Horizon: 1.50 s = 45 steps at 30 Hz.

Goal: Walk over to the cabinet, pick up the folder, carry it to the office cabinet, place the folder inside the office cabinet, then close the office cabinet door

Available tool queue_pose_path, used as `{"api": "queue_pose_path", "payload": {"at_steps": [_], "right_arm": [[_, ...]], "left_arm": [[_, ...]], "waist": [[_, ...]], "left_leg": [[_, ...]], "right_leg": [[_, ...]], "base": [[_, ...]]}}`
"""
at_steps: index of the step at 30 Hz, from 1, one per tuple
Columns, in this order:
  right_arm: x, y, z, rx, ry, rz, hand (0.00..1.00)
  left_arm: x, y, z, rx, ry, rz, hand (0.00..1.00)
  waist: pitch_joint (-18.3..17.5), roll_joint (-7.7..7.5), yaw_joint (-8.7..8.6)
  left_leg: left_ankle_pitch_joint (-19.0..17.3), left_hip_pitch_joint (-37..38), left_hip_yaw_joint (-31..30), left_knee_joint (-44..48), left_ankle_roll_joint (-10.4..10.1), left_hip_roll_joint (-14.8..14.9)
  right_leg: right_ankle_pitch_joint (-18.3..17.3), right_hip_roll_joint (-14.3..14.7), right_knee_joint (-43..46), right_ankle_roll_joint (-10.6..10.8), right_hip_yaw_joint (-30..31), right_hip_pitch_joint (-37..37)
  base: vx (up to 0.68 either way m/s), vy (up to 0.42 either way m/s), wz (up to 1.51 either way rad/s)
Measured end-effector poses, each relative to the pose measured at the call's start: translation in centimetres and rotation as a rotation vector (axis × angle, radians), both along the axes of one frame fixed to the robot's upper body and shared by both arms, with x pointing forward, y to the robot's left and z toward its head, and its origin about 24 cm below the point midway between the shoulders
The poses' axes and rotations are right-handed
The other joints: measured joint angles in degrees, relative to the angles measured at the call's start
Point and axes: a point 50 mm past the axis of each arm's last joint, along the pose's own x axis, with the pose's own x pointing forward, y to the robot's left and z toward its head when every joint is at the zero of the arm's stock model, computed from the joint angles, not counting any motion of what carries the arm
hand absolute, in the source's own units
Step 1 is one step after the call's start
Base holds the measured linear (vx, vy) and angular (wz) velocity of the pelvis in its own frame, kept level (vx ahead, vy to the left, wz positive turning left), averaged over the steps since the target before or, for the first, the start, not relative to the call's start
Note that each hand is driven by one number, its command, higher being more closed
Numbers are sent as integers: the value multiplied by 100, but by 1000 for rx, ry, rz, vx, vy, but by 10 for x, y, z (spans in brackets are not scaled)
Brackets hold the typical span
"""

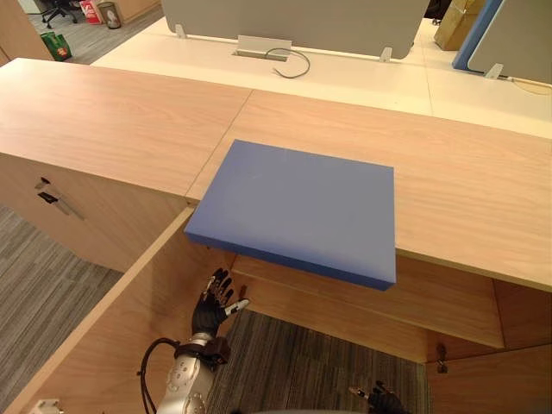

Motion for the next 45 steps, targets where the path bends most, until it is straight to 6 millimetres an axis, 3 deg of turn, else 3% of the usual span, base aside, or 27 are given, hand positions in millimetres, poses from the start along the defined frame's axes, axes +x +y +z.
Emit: {"api": "queue_pose_path", "payload": {"at_steps": [5, 15, 21, 29, 33, 40, 45], "right_arm": [[1, 4, 0, 2, 3, 31, 0], [8, 23, -3, 35, 20, 80, 0], [10, 26, -3, 39, 24, 104, 0], [9, 33, -6, 12, 60, 170, 0], [9, 33, -6, -23, 55, 208, 0], [12, 35, -5, -48, 35, 282, 0], [10, 35, -5, -41, 27, 285, 0]], "left_arm": [[2, -1, 17, 96, -74, 9, 0], [-16, 3, 10, 52, 2, 26, 0], [-19, 5, 23, 105, -40, 52, 0], [-18, 14, 75, 387, -248, 341, 0], [-10, -1, 109, 601, -447, 408, 0], [-2, -30, 163, 819, -879, 444, 0], [1, -44, 173, 995, -1089, 362, 0]], "waist": [[-113, -6, 43], [-139, -113, 161], [-114, -190, 193], [-85, -309, 319], [-90, -309, 352], [-171, -310, 329], [-235, -311, 304]], "left_leg": [[2, -81, -148, -2, 2, -4], [199, -88, -318, -379, 178, -76], [471, -87, -458, -641, 239, -199], [639, -297, -725, -697, 267, -255], [670, -297, -749, -696, 246, -231], [657, -256, -545, -683, 235, -216], [549, -174, -328, -574, 222, -189]], "right_leg": [[1, 10, -17, 1, -17, -3], [91, 26, -145, 75, -101, -37], [126, -60, -173, 130, -146, -76], [142, -95, -156, 156, -184, -185], [142, -53, -156, 156, -178, -172], [145, -44, -160, 155, -6, -218], [161, -50, -171, 143, 187, -216]], "base": [[-36, 5, 12], [-89, 21, 10], [-85, 22, 11], [-83, 8, 14], [-29, -4, 3], [-13, 7, -11], [-3, 20, -20]]}}
